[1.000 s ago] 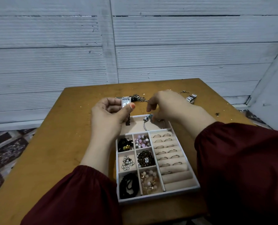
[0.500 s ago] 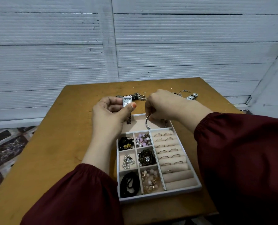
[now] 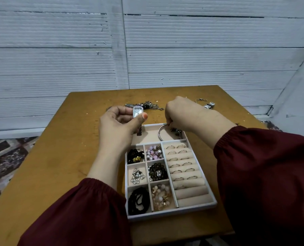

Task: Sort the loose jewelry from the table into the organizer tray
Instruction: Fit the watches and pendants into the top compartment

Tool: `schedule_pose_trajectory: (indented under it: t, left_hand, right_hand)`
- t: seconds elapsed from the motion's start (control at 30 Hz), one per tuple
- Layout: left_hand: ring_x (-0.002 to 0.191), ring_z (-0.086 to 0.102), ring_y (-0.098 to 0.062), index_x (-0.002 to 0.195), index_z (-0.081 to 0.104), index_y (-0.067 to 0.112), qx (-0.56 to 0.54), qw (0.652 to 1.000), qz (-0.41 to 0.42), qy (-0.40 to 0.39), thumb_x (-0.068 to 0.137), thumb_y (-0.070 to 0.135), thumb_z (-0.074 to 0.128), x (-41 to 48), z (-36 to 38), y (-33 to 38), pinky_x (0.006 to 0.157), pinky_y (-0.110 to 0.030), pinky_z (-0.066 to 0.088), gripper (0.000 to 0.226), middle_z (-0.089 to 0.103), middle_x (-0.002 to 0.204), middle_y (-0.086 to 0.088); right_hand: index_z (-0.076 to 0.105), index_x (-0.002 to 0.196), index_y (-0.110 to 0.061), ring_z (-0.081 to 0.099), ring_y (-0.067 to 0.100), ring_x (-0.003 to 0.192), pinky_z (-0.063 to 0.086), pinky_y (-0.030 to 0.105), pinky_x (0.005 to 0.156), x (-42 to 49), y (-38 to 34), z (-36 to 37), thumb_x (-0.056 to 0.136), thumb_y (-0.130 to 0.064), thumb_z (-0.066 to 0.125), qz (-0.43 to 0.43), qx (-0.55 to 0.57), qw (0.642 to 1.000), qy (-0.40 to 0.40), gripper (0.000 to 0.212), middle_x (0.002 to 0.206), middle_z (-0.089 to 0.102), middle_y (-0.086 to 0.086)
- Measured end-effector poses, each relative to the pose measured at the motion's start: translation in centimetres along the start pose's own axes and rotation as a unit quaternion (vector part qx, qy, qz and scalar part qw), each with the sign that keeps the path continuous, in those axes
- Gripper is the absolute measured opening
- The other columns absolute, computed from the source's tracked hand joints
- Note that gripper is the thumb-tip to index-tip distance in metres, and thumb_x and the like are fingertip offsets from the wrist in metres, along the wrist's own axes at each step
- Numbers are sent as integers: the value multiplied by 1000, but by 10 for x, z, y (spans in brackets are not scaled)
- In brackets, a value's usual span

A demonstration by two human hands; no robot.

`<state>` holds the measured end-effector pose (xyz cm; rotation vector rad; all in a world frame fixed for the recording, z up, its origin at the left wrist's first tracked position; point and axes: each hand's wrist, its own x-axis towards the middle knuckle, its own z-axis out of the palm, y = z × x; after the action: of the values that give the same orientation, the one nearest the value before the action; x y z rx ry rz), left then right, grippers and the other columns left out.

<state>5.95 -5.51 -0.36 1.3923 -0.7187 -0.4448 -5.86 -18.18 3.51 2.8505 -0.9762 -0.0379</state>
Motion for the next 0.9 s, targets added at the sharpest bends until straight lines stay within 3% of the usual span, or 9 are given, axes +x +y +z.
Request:
schedule_pose_trajectory:
  t: [0.57, 0.77, 0.9]
  left_hand:
    - [62, 63, -14, 82, 59, 16, -6, 1000, -4, -3, 69, 16, 83, 1, -1, -1, 63, -31, 55, 27, 68, 74, -7]
    - [62, 63, -15, 82, 59, 16, -10, 1000, -4, 2, 69, 16, 83, 1, -2, 0, 66, -33, 56, 27, 68, 74, -9]
    - [60, 63, -13, 81, 59, 16, -8, 1000, -1, 1, 69, 16, 83, 0, -1, 1, 66, -33, 56, 27, 67, 72, -7]
  right_hand:
    - [70, 85, -10, 63, 32, 86, 48, 30, 68, -2, -5, 5, 80, -7, 62, 4, 15, 1000, -28, 10, 90, 69, 14]
    - [76, 88, -19, 57, 15, 77, 39, 21, 66, -9, 6, -8, 84, -8, 63, 28, 78, 996, -24, 17, 88, 72, 0]
    - [77, 88, -22, 61, 12, 78, 45, 22, 67, -11, 4, -9, 76, -10, 74, 20, 107, 993, -55, 17, 83, 71, -5]
